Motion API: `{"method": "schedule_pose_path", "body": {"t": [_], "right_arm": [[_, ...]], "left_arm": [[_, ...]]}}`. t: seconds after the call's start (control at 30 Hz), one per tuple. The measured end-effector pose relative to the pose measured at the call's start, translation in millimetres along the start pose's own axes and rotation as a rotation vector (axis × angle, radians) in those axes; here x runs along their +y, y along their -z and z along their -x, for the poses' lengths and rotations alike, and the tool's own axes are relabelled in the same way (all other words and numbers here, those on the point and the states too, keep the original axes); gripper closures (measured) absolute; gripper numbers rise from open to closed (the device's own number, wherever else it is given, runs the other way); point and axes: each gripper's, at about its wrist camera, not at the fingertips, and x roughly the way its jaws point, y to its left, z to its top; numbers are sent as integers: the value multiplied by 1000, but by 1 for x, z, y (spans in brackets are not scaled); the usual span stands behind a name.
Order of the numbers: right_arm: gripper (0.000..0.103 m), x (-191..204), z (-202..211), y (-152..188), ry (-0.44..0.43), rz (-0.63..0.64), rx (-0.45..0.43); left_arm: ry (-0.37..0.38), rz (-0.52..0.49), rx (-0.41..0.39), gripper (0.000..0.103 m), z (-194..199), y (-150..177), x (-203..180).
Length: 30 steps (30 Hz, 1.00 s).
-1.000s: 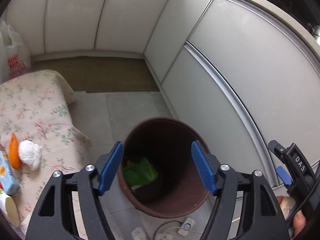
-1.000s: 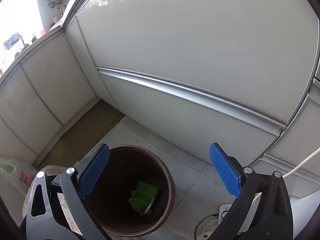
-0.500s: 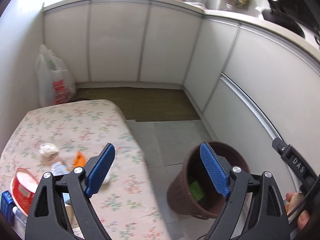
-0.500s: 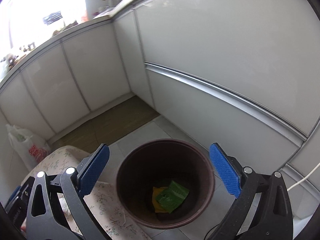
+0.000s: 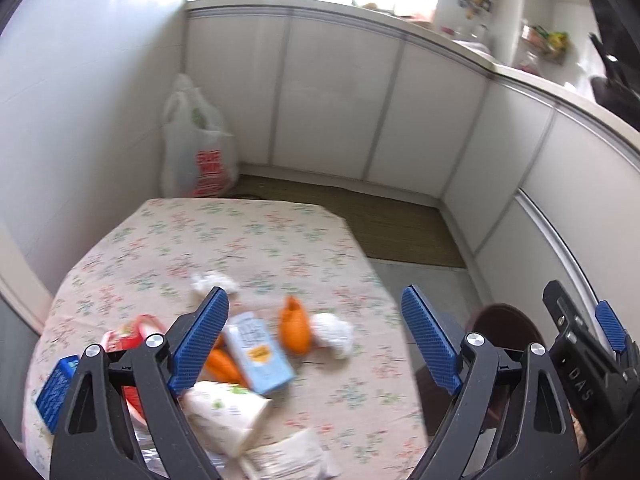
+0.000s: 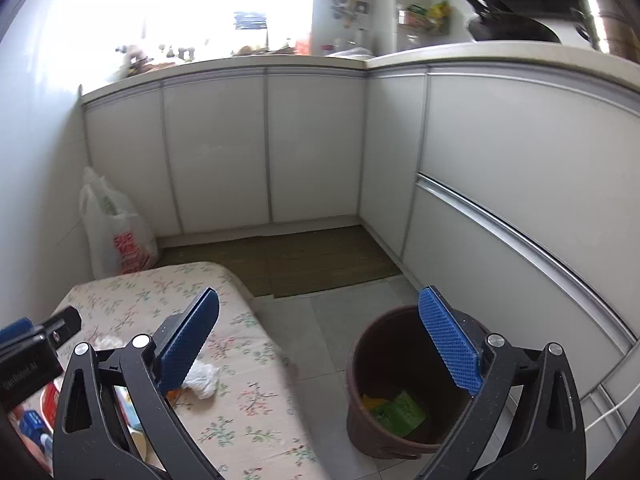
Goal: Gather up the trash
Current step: 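Move both tools back over the table toward the remaining trash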
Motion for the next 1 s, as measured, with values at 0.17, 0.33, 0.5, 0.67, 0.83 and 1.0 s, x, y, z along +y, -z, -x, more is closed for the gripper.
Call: {"method": "schedule_pose_path", "body": {"t": [0.17, 0.33, 0.5, 0.67, 0.83, 1.0], "right_arm": [[7, 38, 4, 7, -38, 86, -15], [7, 67, 2, 12, -80, 136, 0], [7, 93, -5, 21, -121, 172, 44], [7, 127, -25, 37, -182, 246, 147], [7, 167, -52, 57, -268, 378, 287], [7, 182, -85, 71, -341, 378, 404]], "left_arm": [[-51, 36, -4, 16, 8, 5, 45], [-91, 96, 15, 16, 9, 14, 85], [-135, 130, 24, 16, 8, 25, 122], [-169, 215, 52, 16, -2, 35, 167], [-155, 290, 72, 16, -5, 35, 198], [-143, 337, 67, 16, -4, 32, 216]]}}
